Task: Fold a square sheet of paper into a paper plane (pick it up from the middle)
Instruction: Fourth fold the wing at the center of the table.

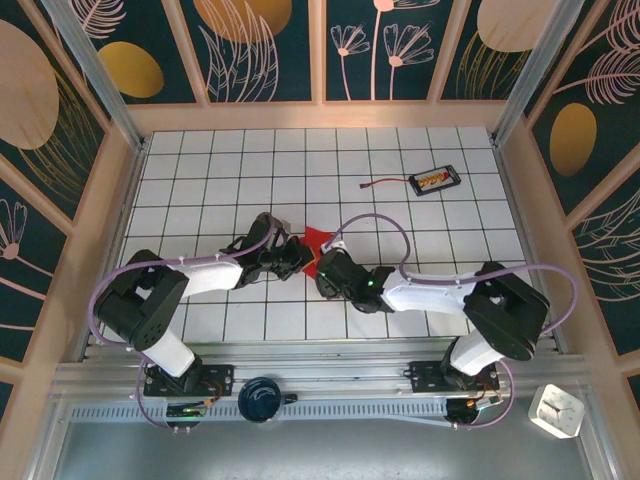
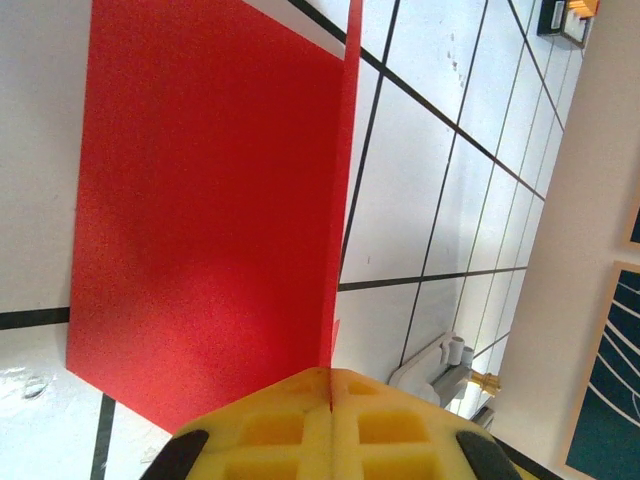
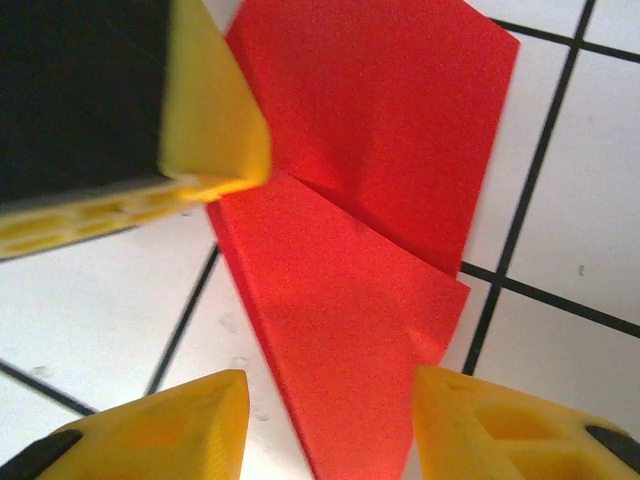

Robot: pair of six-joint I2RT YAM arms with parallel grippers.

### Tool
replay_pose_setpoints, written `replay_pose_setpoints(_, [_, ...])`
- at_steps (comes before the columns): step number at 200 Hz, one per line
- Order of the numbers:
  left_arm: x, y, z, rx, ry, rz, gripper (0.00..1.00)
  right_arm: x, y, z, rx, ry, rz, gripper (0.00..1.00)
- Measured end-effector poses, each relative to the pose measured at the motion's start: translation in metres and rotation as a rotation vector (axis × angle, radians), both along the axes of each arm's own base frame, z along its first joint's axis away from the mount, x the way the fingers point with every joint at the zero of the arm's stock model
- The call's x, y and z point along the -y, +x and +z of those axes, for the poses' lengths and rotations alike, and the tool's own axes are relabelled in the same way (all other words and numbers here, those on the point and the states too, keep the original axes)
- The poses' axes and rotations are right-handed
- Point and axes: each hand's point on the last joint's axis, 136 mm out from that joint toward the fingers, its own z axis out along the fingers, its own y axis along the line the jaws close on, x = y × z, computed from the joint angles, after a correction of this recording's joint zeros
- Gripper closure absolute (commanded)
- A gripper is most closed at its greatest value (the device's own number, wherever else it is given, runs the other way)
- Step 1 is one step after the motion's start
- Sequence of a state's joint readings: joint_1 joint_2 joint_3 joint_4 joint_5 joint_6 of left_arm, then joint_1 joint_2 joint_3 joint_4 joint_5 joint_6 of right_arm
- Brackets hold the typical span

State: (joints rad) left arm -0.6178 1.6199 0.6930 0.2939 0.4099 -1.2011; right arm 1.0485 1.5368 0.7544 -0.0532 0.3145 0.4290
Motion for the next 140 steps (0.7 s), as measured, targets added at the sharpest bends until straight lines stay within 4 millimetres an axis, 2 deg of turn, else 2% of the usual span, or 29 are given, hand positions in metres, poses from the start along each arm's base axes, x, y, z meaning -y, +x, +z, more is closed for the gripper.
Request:
replay_pose_setpoints(29, [0.0, 0.001, 0.001, -0.001, -0.001, 0.001, 1.0, -0.001, 0.003, -0.01, 0.027, -0.061, -0.023, 0.54])
replay_pose_setpoints(140, [0.002, -0.002, -0.001, -0.019, -0.01, -0.01, 1.0, -0.009, 0.017, -0.015, 0.095, -0.128, -0.098, 0.66])
